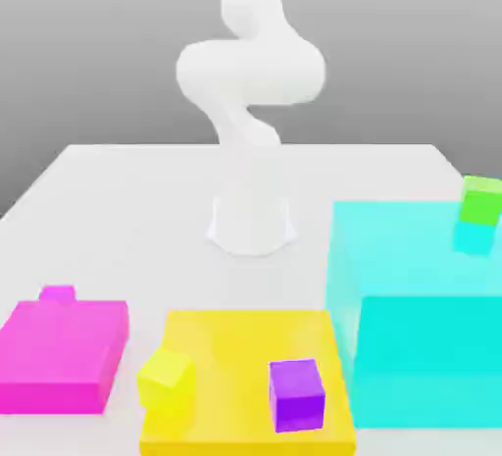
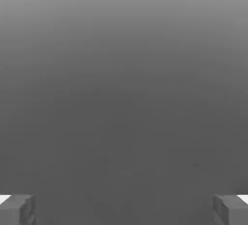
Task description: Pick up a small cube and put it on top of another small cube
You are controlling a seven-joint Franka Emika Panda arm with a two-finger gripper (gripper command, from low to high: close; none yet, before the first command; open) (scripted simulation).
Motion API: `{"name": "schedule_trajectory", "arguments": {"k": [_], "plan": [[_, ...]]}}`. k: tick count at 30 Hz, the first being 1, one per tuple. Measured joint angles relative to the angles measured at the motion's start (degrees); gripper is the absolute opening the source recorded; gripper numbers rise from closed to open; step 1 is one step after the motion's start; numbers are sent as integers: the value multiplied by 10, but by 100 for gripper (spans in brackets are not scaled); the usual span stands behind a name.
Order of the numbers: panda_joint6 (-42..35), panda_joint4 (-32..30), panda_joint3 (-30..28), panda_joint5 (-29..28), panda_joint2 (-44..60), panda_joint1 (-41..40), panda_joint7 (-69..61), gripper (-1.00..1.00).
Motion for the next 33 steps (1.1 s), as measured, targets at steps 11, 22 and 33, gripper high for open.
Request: {"name": "schedule_trajectory", "arguments": {"k": [11, 22, 33], "plan": [[73, -70, -223, 136, 199, 89, -275, 0], [140, -138, -347, 287, 402, 74, -559, 0], [268, -223, -432, 215, 505, 5, -679, 0]]}}
